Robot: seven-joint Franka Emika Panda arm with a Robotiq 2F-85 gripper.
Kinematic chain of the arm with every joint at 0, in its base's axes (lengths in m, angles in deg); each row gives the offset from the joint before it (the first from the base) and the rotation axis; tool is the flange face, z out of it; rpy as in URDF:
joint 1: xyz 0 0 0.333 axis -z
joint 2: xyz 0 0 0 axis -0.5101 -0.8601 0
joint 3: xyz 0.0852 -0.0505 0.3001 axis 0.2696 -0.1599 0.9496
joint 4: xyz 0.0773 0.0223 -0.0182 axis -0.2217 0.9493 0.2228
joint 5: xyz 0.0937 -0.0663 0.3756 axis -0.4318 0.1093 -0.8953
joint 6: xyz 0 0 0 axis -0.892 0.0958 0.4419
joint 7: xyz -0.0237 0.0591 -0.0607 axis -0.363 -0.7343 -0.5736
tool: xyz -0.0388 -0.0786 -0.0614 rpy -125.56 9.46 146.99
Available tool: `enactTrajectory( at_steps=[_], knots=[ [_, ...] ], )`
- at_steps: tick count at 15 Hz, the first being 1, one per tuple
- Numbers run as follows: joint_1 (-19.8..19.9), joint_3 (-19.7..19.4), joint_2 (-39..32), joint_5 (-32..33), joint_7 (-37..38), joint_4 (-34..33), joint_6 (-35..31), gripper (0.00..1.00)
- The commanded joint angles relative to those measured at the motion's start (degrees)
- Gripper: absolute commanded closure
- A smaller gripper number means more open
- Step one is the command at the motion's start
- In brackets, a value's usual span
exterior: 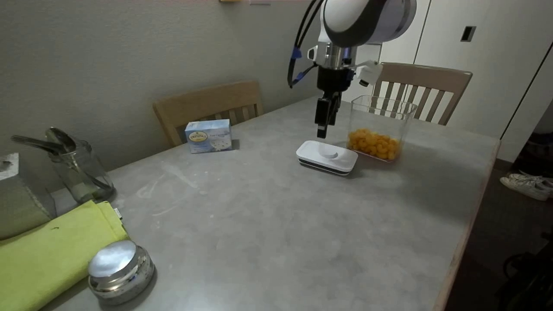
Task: Press the button on the white lid then put the lid on the table
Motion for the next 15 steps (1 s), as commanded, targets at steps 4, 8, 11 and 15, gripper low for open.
enactTrajectory(
  at_steps=[4,8,11,15],
  knots=[
    [3.32,0.82,10.2,-3.01,-1.16,1.93,4.25,0.0],
    [3.54,0.29,14.31,-5.09,-1.8,0.86,9.74,0.0],
    [3.59,-0.19,15.73,-6.91,-2.59,-0.21,13.5,0.0],
    [2.74,-0.87,15.69,-7.74,-2.26,-0.75,14.8,0.0]
  ],
)
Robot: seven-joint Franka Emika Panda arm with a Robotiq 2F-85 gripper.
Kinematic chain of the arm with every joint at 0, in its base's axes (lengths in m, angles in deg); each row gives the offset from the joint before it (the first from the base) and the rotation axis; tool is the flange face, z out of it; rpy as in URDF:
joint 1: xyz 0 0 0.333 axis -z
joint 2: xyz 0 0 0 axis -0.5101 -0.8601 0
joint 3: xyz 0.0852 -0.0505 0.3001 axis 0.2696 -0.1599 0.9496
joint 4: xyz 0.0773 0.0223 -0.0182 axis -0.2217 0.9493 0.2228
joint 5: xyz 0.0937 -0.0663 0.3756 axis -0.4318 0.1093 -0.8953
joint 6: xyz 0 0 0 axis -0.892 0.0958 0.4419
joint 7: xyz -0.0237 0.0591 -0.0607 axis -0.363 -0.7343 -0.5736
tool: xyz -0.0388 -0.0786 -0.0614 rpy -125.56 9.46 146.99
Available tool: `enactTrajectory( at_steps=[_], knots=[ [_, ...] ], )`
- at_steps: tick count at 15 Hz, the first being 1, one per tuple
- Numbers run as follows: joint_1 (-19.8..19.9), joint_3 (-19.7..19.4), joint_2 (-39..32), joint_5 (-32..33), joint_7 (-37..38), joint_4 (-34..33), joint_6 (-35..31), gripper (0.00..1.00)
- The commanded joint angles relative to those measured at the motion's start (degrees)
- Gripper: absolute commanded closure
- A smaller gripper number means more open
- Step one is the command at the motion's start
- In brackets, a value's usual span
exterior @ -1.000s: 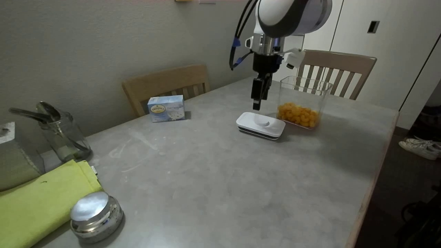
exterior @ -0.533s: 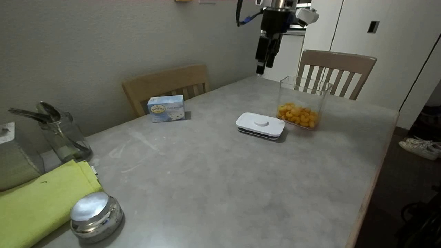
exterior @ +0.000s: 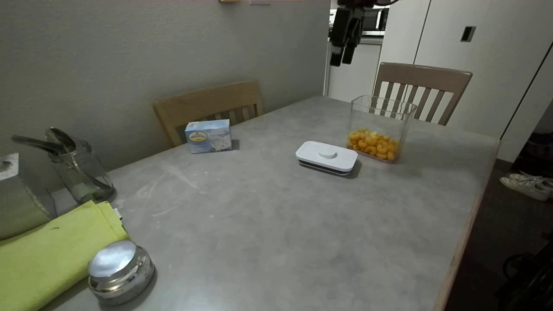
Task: Press the button on the white lid then put the lid on the table
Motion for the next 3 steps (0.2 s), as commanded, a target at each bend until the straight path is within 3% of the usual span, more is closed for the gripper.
enactTrajectory(
  at_steps=[1,3],
  knots=[
    [-0.44,-0.63,0.07,-0.44,-0.41,-0.23,0.58,0.0],
    [-0.36,-0.65,0.08,-0.48,-0.56,-0.24,0.87,0.0]
  ],
)
